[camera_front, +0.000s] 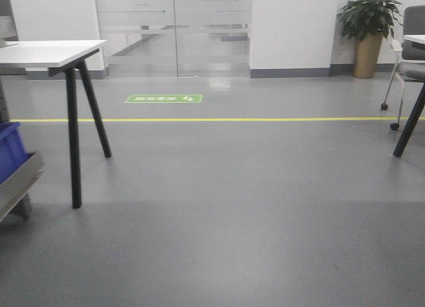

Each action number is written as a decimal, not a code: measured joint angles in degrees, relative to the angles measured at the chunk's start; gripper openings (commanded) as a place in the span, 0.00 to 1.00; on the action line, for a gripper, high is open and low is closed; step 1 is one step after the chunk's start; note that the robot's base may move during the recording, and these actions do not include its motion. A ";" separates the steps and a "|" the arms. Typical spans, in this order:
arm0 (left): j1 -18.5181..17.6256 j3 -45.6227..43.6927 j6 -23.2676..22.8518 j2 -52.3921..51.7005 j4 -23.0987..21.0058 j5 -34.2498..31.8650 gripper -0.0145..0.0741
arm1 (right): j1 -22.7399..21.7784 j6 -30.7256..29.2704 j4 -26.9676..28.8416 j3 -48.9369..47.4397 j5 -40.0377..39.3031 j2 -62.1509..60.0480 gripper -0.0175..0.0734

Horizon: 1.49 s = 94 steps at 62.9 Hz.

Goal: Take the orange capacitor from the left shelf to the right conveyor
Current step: 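Drive the base to the conveyor table holding the capacitor in right gripper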

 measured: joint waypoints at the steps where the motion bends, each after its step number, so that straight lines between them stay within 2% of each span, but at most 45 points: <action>1: 0.00 0.00 0.00 0.00 0.00 0.00 0.05 | 0.00 0.00 0.00 0.00 0.00 0.00 0.26; 94: 0.00 0.00 0.00 0.00 0.00 0.36 0.05 | 0.00 -0.08 0.00 0.00 -0.10 0.00 0.26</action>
